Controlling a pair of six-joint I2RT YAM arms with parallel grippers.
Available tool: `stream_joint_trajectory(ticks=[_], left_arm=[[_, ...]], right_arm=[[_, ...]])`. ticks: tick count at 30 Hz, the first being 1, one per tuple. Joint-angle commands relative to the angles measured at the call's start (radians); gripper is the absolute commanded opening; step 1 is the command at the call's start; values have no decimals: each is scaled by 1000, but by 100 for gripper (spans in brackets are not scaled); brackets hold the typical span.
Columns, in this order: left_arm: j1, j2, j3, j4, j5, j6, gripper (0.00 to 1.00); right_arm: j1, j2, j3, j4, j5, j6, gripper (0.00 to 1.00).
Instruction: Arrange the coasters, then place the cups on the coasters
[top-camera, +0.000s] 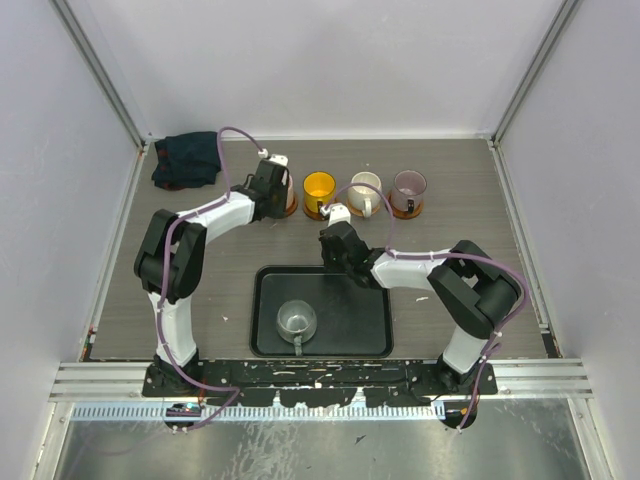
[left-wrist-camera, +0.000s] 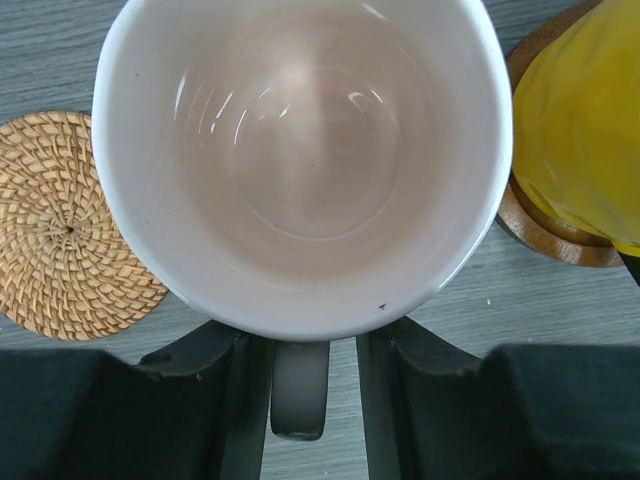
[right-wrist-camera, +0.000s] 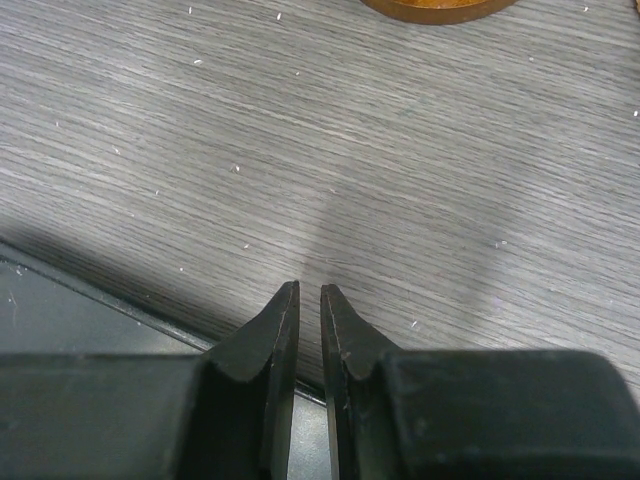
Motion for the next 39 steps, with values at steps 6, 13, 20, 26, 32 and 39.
stream_joint_trajectory(ticks=[6, 13, 20, 26, 32, 39], left_arm=[[4, -89, -32, 68, -3, -3, 43], [4, -144, -73, 76, 14, -15, 46], [4, -203, -123, 76, 30, -31, 48], [-2, -322, -208, 74, 43, -37, 53], [-17, -549, -368, 59, 19, -55, 56], [-85, -853, -581, -53, 43, -64, 58]], right_arm=[[8, -15, 29, 28, 6, 9, 21], [13, -17, 30, 24, 8, 9, 21], [14, -23, 35, 21, 8, 6, 21], [15, -29, 44, 11, 17, -7, 21], [16, -13, 59, 9, 9, -10, 21], [16, 18, 82, 15, -22, -1, 20]])
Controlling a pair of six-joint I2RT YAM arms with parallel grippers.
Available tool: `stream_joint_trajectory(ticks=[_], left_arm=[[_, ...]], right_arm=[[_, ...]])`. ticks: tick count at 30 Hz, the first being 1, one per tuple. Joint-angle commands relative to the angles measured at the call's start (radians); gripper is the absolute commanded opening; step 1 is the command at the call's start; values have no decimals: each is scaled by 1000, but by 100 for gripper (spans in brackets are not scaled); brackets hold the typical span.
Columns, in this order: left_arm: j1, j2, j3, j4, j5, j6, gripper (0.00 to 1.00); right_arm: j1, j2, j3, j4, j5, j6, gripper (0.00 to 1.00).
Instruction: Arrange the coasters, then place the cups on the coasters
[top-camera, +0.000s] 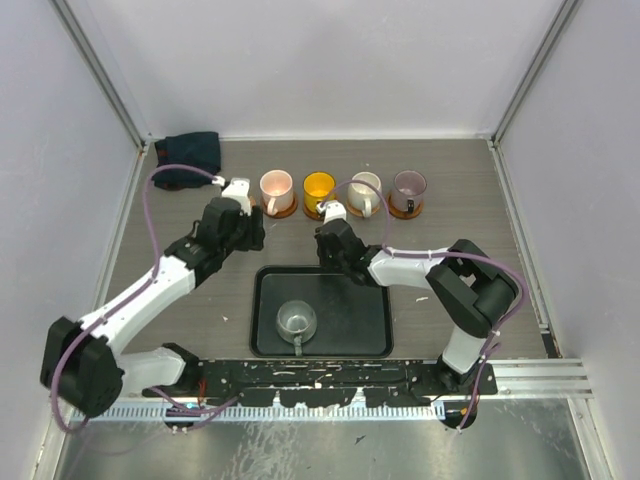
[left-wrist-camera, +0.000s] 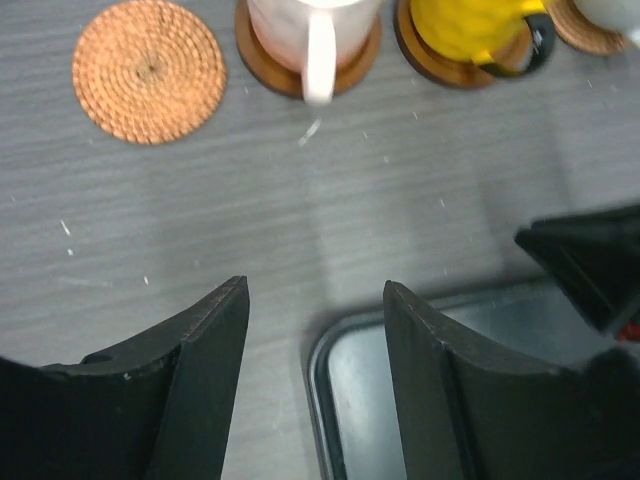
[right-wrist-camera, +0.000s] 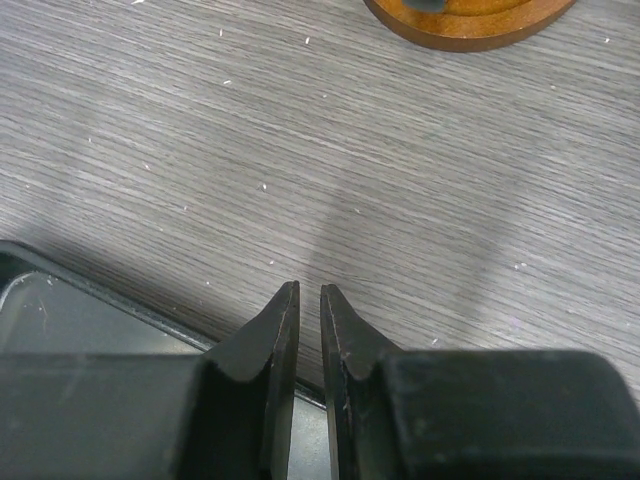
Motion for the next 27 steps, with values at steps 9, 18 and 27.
stream_joint_trajectory(ticks=[9, 18, 27], left_arm=[[-294, -431, -233, -212, 24, -130, 63], [-468, -491, -239, -283, 15, -219, 70], [-599, -447, -265, -286, -15, -278, 73]], right_arm=[[21, 13, 44, 16, -67, 10, 20], [34, 16, 35, 5, -79, 32, 21], [36, 40, 48, -11, -110, 40, 21]])
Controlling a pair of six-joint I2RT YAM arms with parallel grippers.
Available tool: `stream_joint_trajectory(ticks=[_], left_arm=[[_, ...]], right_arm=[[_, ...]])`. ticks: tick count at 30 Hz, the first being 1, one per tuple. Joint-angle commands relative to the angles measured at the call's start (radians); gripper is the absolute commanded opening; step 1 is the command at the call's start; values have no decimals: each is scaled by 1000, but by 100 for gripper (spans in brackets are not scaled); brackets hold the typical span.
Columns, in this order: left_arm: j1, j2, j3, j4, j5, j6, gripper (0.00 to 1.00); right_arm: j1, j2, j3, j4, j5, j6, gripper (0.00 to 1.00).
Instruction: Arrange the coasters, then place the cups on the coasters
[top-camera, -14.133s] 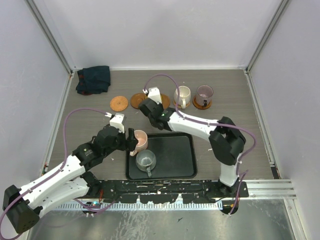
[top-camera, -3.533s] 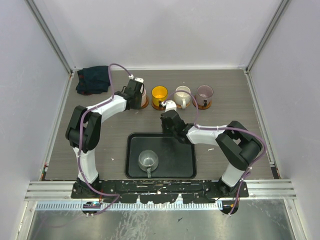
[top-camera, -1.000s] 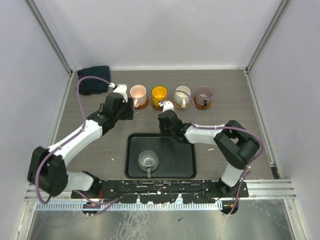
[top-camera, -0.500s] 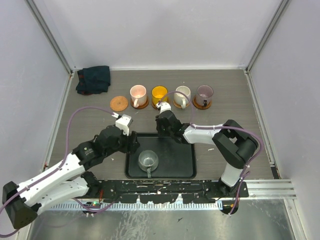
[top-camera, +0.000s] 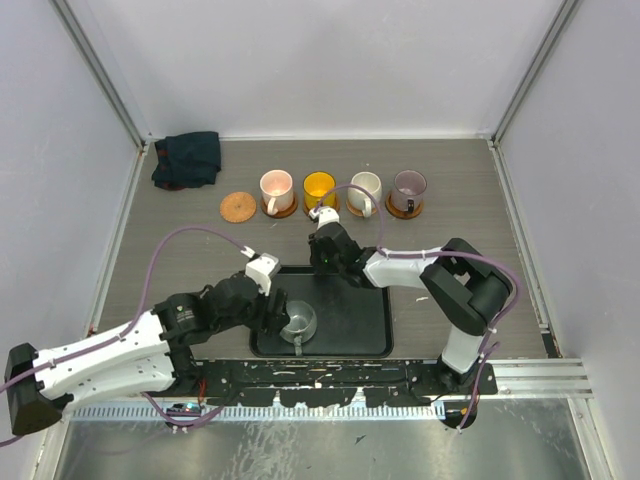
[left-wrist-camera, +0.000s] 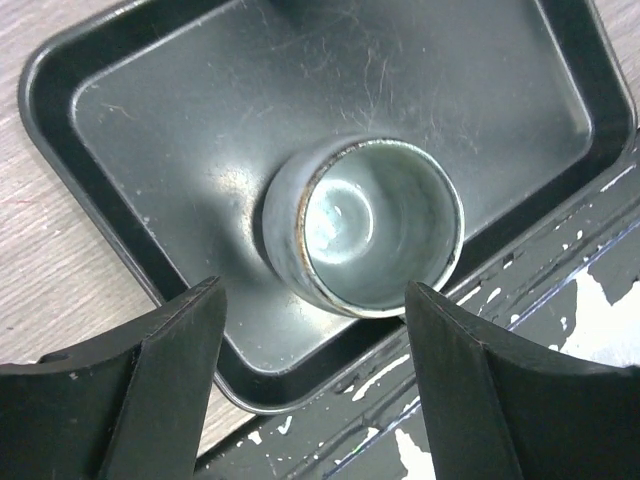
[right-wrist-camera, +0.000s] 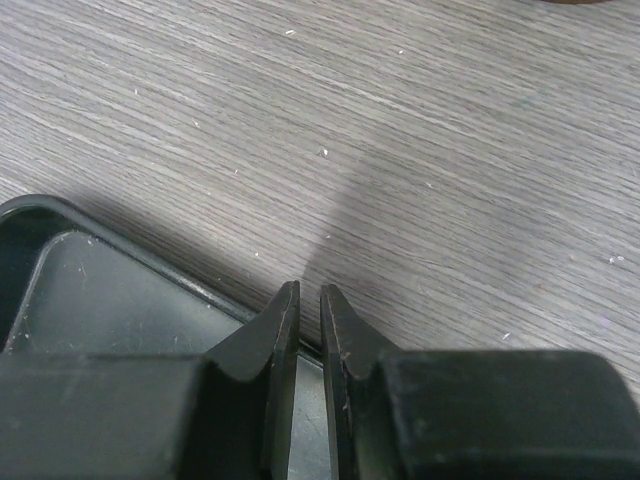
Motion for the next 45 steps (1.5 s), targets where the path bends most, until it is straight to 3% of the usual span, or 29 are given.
stream_joint_trajectory(ticks=[1, 38, 45], left_arm=[[-55, 11, 5, 1, -38, -44, 74], [-250, 126, 15, 65, -119, -190, 84], [-257, 141, 10, 61, -136, -196, 84]], right_arm=[[8, 12, 38, 0, -26, 19, 21], [36, 23, 22, -16, -14, 15, 21], [108, -110, -51, 34, 172, -45, 20]])
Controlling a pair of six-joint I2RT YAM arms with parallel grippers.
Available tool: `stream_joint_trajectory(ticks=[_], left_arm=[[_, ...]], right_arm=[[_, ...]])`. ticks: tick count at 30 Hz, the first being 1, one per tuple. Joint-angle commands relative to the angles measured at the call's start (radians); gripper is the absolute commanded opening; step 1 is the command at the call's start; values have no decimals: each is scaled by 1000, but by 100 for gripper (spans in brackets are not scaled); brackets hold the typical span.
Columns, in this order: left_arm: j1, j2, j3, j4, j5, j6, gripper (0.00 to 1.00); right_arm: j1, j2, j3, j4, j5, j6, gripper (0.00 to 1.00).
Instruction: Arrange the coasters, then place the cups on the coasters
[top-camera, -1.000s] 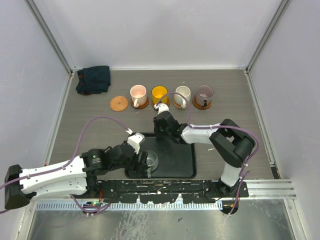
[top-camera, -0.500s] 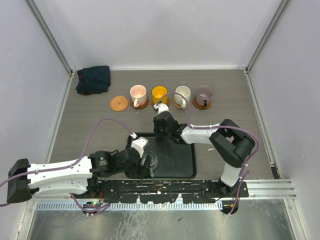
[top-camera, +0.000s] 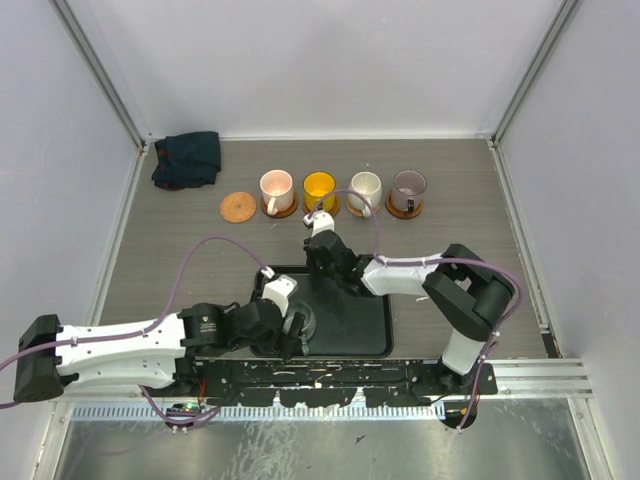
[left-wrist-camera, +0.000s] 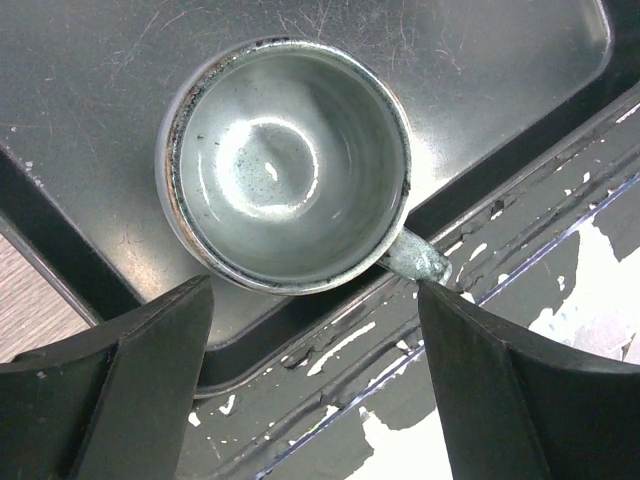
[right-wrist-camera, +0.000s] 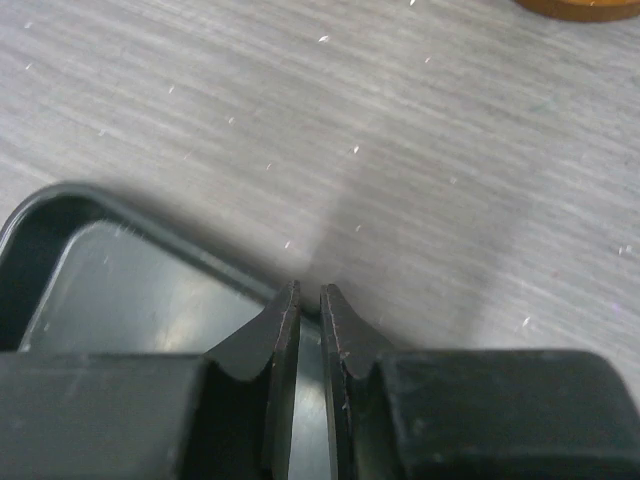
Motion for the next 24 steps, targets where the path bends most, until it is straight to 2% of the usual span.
stream_joint_trajectory(ticks=[1, 6, 11, 13, 15, 24], left_arm=[[-10, -5, 37, 38, -44, -13, 84], [-22, -44, 42, 3, -65, -11, 85], [-32, -97, 50, -53, -92, -17, 85], [-34, -112, 58, -88, -115, -22, 85], [-35, -122, 71, -124, -145, -21, 85], [-35, -137, 119, -257, -296, -59, 84]], right_arm=[[57, -135, -56, 9, 123, -39, 20], [62, -280, -94, -25, 199, -38, 21], [84, -396, -109, -172, 202, -3, 21], [106, -430, -115, -237, 181, 7, 17], [125, -451, -112, -319, 136, 31, 3], [195, -518, -82, -575, 2, 41, 1]])
